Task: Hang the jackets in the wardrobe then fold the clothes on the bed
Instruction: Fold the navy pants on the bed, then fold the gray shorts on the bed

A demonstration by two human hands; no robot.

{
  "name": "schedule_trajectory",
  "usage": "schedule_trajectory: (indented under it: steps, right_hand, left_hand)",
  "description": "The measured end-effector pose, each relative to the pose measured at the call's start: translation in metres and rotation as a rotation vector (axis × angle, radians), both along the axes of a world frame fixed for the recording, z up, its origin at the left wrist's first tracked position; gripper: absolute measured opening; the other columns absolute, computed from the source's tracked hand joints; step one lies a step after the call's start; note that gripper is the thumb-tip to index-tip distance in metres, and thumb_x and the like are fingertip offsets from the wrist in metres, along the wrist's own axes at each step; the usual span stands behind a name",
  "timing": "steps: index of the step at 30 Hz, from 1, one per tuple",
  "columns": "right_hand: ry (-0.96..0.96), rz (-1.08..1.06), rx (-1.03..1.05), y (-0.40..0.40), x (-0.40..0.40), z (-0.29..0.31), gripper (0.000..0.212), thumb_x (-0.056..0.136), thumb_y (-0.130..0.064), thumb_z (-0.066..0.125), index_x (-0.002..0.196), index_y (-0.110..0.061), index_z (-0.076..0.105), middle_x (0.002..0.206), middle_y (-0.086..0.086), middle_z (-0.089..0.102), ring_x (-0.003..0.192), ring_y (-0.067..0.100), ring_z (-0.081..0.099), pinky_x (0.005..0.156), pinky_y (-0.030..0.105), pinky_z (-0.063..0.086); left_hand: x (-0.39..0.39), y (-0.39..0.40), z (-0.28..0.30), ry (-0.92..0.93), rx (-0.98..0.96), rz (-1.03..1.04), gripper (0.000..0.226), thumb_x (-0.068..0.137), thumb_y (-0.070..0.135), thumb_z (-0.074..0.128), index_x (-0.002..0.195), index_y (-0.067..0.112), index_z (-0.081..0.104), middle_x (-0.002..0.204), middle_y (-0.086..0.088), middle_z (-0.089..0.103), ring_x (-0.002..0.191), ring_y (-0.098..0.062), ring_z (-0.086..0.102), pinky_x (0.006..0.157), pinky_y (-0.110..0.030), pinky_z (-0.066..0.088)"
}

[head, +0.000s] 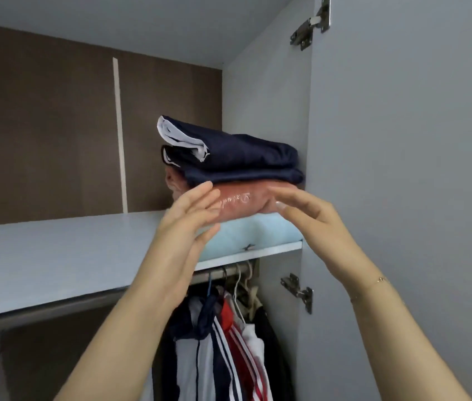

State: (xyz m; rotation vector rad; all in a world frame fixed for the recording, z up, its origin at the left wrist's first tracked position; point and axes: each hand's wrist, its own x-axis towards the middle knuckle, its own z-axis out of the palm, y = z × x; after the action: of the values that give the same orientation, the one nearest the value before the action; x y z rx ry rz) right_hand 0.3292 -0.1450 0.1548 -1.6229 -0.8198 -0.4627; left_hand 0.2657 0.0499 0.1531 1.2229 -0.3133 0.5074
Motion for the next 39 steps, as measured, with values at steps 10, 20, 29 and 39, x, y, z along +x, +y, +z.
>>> schedule_trajectory:
  steps: [10, 20, 29, 39]
  right_hand:
    - [0.323, -0.433, 0.165, -0.045, -0.167, -0.128, 0.026, 0.097, -0.018, 0.057, 0.118, -0.028, 0.068, 0.122, -0.012, 0.067, 0.118, 0.006, 0.060, 0.107, 0.043, 0.044]
    - [0.521, -0.990, 0.366, -0.146, -0.400, -0.229, 0.034, 0.098, -0.011, 0.050, 0.116, -0.033, 0.069, 0.120, -0.009, 0.069, 0.117, 0.008, 0.061, 0.099, 0.036, 0.046]
    - [0.561, -1.438, 0.623, -0.220, -0.635, -0.278, 0.032, 0.097, -0.005, 0.051, 0.117, -0.022, 0.069, 0.115, -0.001, 0.071, 0.108, 0.017, 0.066, 0.094, 0.029, 0.051]
    - [0.561, -1.804, 0.864, -0.301, -0.886, -0.328, 0.028, 0.096, -0.002, 0.051, 0.111, -0.017, 0.070, 0.105, -0.001, 0.074, 0.100, 0.016, 0.069, 0.083, 0.018, 0.052]
  left_hand:
    - [-0.062, -0.042, -0.125, 0.142, 0.121, -0.525, 0.040, 0.095, 0.004, 0.047, 0.129, 0.021, 0.060, 0.126, 0.005, 0.067, 0.120, -0.010, 0.061, 0.104, -0.038, 0.043]
    - [-0.185, -0.212, -0.212, 0.366, 0.268, -1.111, 0.036, 0.091, 0.006, 0.055, 0.125, 0.019, 0.061, 0.122, 0.006, 0.069, 0.118, -0.009, 0.062, 0.104, -0.034, 0.045]
    - [-0.385, -0.380, -0.265, 0.430, 0.478, -1.611, 0.039, 0.081, 0.018, 0.061, 0.120, 0.020, 0.065, 0.120, 0.007, 0.070, 0.116, -0.009, 0.062, 0.097, -0.029, 0.046]
    - [-0.637, -0.523, -0.316, 0.511, 0.681, -1.883, 0.036, 0.095, -0.002, 0.047, 0.119, 0.019, 0.065, 0.118, 0.006, 0.071, 0.114, -0.010, 0.064, 0.101, -0.034, 0.047]
